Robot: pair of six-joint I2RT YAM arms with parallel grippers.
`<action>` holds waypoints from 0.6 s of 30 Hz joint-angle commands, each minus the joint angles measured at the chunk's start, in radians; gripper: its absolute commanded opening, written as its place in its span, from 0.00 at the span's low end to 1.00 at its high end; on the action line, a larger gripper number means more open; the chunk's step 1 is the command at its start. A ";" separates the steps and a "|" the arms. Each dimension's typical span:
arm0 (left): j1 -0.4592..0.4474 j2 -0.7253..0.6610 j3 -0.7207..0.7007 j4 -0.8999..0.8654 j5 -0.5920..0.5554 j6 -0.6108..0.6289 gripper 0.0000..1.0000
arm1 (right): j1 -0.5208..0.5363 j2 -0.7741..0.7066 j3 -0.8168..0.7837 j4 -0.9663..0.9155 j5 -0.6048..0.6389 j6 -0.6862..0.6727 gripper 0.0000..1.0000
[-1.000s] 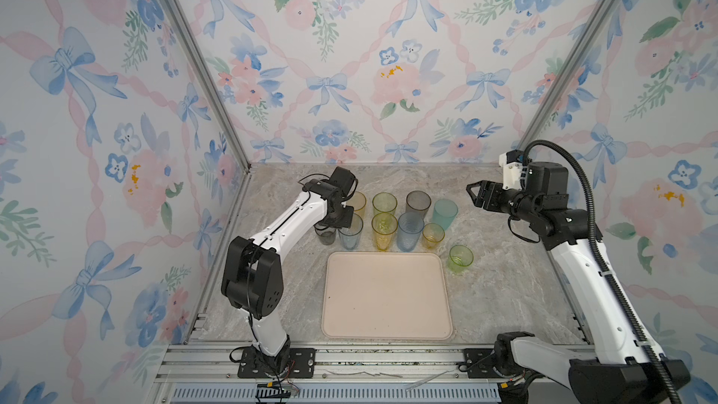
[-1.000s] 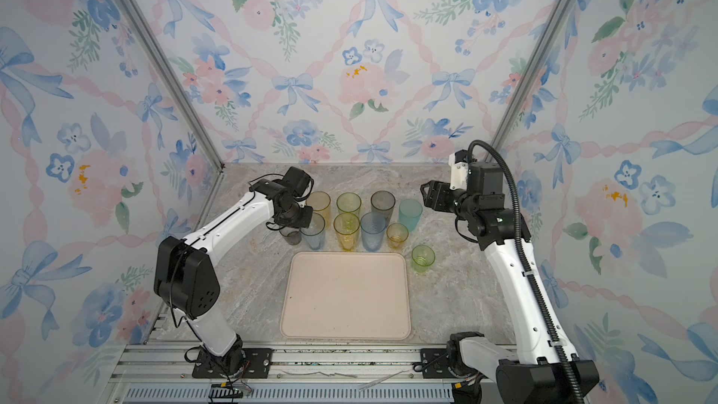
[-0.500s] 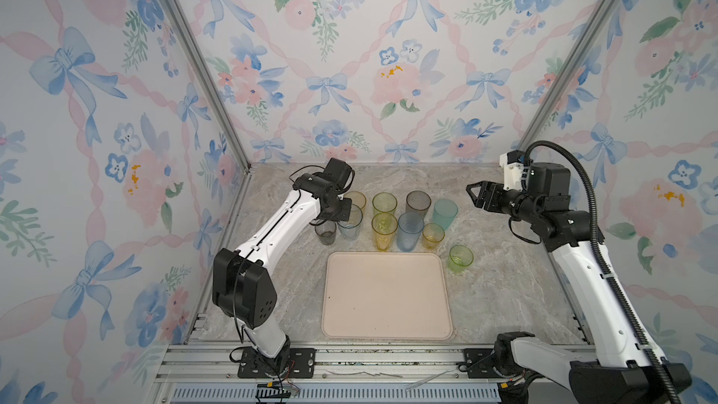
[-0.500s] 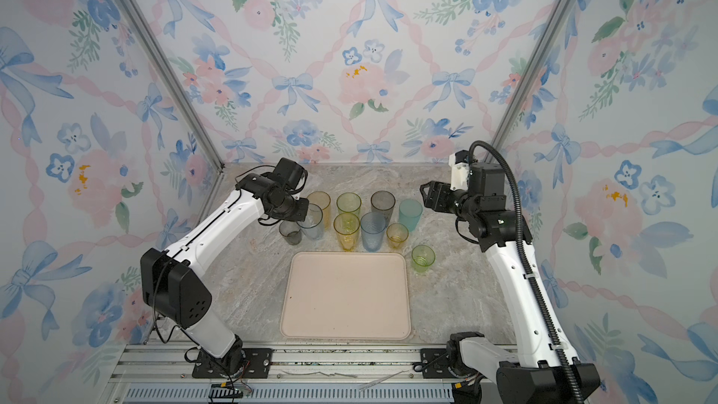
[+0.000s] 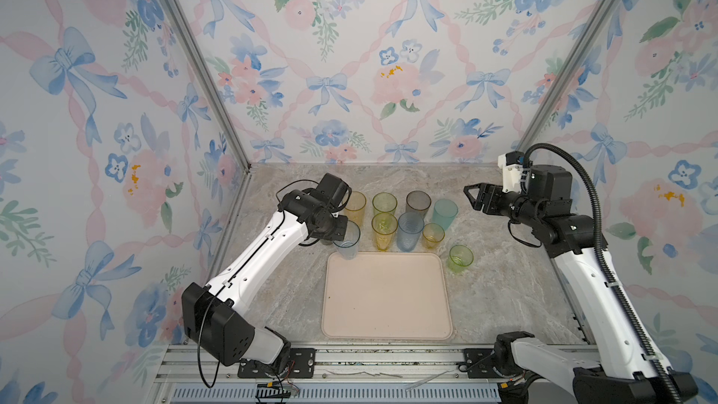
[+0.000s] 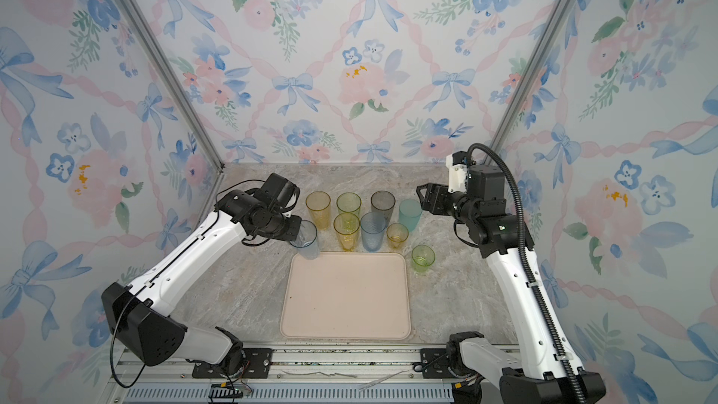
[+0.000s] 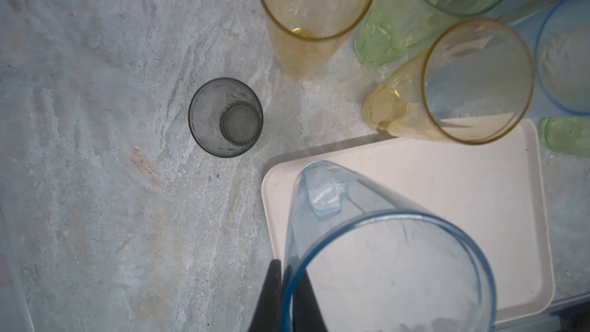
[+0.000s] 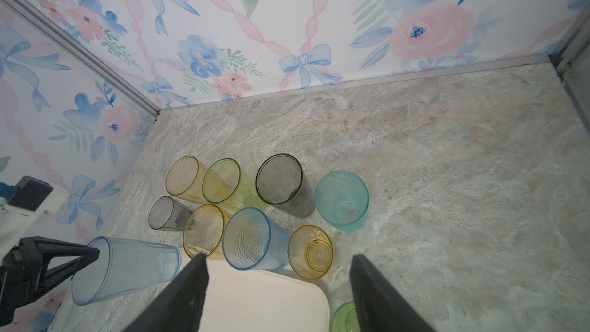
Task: Place the glasses into the tray
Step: Place the glass on the tray.
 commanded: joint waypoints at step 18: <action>-0.007 0.038 -0.151 0.034 -0.062 -0.060 0.01 | 0.032 -0.037 -0.011 -0.033 0.010 0.005 0.73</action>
